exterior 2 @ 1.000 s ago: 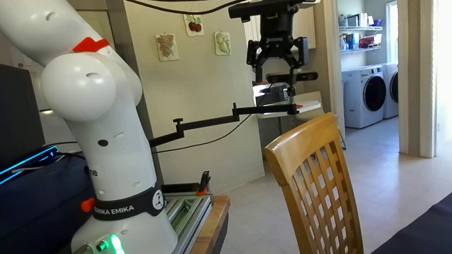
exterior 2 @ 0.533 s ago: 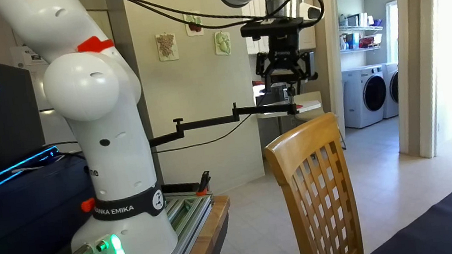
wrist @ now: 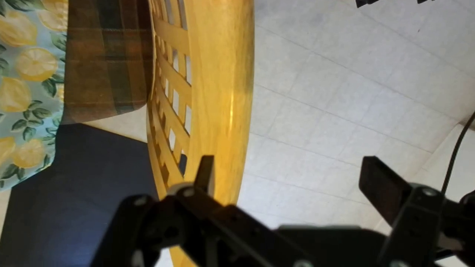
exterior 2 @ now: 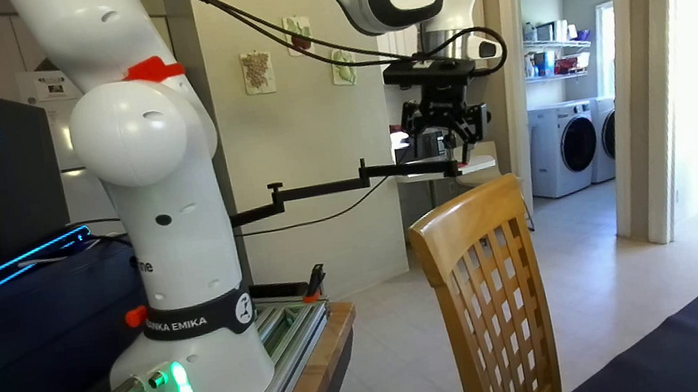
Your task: Move the chair forward
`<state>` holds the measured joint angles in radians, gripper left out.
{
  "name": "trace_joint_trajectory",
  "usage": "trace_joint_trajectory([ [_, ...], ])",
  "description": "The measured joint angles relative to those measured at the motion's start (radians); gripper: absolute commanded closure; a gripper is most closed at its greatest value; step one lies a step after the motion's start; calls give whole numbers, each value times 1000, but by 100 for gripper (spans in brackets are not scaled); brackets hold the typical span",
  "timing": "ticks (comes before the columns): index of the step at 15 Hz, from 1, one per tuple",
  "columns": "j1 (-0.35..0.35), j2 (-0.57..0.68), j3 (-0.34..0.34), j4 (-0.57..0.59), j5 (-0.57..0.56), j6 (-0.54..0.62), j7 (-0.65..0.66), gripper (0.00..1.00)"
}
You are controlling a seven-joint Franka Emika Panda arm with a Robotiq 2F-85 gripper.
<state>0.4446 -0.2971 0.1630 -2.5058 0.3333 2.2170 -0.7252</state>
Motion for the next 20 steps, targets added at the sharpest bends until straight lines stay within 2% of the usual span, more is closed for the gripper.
trace_joint_trajectory([
  [13, -3, 95, 52, -19, -19, 161, -25, 0],
  [20, -12, 113, 73, -66, -119, 297, -2, 0],
])
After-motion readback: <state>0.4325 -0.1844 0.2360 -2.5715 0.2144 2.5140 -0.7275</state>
